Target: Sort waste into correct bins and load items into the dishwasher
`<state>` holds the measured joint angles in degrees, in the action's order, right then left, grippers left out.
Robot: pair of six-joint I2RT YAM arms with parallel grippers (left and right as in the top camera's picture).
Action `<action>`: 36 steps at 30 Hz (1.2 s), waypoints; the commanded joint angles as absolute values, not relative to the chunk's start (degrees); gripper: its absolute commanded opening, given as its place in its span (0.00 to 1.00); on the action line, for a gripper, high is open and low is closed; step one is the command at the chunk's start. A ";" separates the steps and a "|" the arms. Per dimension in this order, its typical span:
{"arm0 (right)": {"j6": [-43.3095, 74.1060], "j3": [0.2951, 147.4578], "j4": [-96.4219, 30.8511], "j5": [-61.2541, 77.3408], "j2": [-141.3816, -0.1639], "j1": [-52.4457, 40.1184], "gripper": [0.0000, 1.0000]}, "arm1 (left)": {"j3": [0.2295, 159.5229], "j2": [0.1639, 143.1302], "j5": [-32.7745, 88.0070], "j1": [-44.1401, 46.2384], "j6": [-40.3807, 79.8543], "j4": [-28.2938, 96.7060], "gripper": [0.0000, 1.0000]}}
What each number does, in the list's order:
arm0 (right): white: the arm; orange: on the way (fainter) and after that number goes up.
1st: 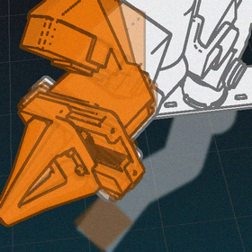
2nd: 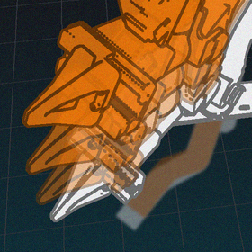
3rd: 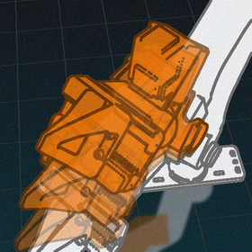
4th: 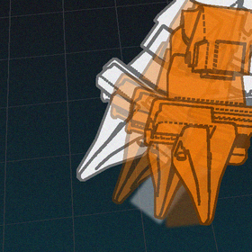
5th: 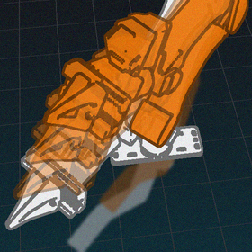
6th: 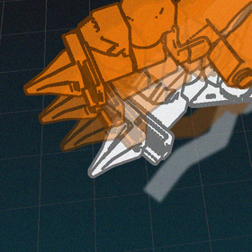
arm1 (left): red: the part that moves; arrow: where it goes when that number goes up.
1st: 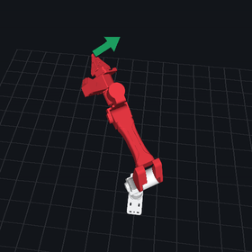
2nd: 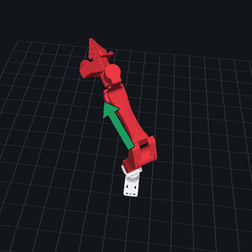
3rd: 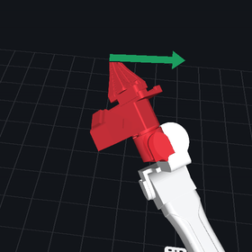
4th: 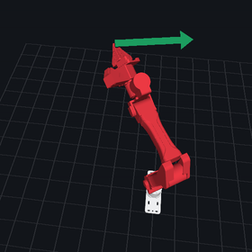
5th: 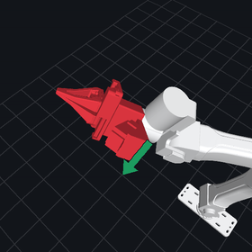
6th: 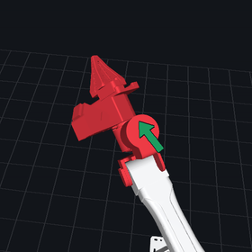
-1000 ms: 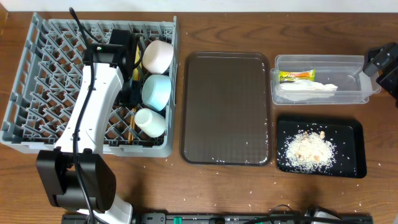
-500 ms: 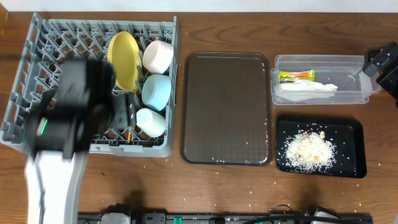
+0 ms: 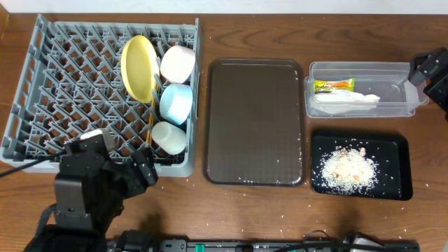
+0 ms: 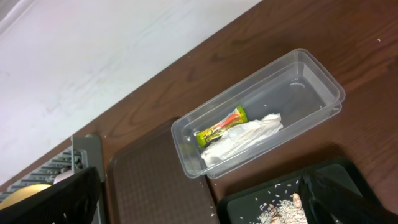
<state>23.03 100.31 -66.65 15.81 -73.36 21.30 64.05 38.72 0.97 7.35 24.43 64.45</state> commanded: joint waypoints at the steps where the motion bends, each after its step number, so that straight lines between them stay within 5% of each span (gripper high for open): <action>1: 23.11 100.31 -66.74 15.88 -73.23 21.69 0.99 | 62.94 38.92 -2.46 7.60 29.67 64.60 0.92; 14: 23.11 100.31 -66.74 15.88 -73.25 21.69 0.99 | 57.89 39.57 -9.56 7.57 27.49 62.22 0.92; 26: 23.11 100.31 -66.74 15.88 -73.23 21.69 0.99 | 30.39 28.14 -9.65 1.85 23.81 28.27 0.93; 36: 23.11 100.31 -66.74 15.88 -73.23 21.69 0.99 | 12.08 11.16 -9.74 -5.69 21.10 17.91 0.93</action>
<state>23.03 100.31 -66.65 15.81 -73.36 21.30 15.09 14.48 -9.08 -4.67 23.55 19.09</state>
